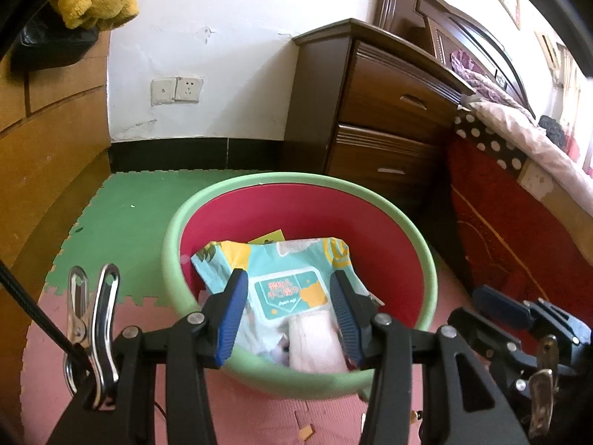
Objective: Collect trash
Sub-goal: 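Move both open tools away from the bucket toward the silver tube, then lower both tools onto the silver tube and close on it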
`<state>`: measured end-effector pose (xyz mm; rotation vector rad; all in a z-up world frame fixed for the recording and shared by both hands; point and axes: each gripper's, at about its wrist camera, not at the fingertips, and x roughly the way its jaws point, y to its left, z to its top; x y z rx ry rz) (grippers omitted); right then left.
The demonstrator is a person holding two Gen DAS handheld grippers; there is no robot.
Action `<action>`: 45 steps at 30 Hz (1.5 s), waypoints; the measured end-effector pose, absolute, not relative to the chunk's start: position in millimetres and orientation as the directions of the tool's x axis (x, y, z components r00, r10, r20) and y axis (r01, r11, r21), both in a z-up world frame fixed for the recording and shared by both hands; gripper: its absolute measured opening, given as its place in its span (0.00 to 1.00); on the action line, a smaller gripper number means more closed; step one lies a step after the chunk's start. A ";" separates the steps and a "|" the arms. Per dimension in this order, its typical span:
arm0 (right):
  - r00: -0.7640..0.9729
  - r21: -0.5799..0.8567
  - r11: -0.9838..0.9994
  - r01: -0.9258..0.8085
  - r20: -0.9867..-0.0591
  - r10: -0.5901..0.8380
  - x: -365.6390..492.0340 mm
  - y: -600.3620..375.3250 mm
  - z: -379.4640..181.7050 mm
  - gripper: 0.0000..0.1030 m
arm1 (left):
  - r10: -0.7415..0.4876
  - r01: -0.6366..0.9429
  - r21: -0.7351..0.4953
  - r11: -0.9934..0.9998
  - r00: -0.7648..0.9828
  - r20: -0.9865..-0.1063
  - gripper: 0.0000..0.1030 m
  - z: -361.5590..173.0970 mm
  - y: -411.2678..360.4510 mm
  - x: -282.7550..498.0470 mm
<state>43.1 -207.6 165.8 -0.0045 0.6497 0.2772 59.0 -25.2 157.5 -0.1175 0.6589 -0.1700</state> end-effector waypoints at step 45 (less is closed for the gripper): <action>0.552 0.281 0.957 0.072 -0.811 0.196 -32.0 -337.2 15.0 0.39 | -0.266 0.149 -0.223 0.963 0.423 -0.866 0.47 -0.3 -86.8 -13.6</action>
